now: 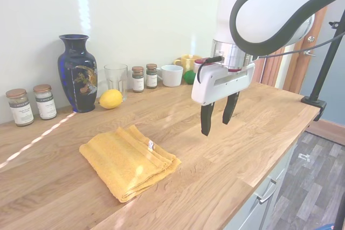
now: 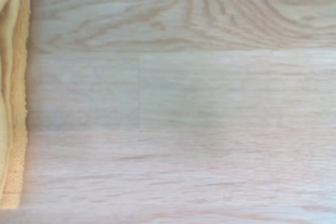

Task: Wipe the counter

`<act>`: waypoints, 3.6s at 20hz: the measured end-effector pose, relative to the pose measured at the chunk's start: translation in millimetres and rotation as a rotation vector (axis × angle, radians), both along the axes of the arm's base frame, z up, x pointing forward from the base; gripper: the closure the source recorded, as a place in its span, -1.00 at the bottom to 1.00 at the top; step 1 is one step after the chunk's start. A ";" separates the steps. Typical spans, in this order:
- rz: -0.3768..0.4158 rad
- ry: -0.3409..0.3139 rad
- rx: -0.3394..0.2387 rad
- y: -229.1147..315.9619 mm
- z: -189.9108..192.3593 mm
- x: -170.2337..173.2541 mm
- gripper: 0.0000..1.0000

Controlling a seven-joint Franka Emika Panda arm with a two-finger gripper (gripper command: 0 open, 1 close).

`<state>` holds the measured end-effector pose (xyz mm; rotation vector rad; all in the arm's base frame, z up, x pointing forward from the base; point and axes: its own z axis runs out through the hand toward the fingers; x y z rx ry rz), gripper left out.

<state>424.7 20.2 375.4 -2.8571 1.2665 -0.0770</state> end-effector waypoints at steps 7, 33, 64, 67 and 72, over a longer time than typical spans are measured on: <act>-0.005 0.006 0.008 1.0 -4.3 1.0 -1.00; -0.025 -0.020 0.073 190.7 -23.2 65.3 -1.00; -0.052 -0.004 0.030 195.2 -47.6 79.0 1.00; -0.049 -0.006 0.030 193.2 -47.7 79.6 1.00; -0.044 -0.020 0.036 192.4 -48.9 77.5 1.00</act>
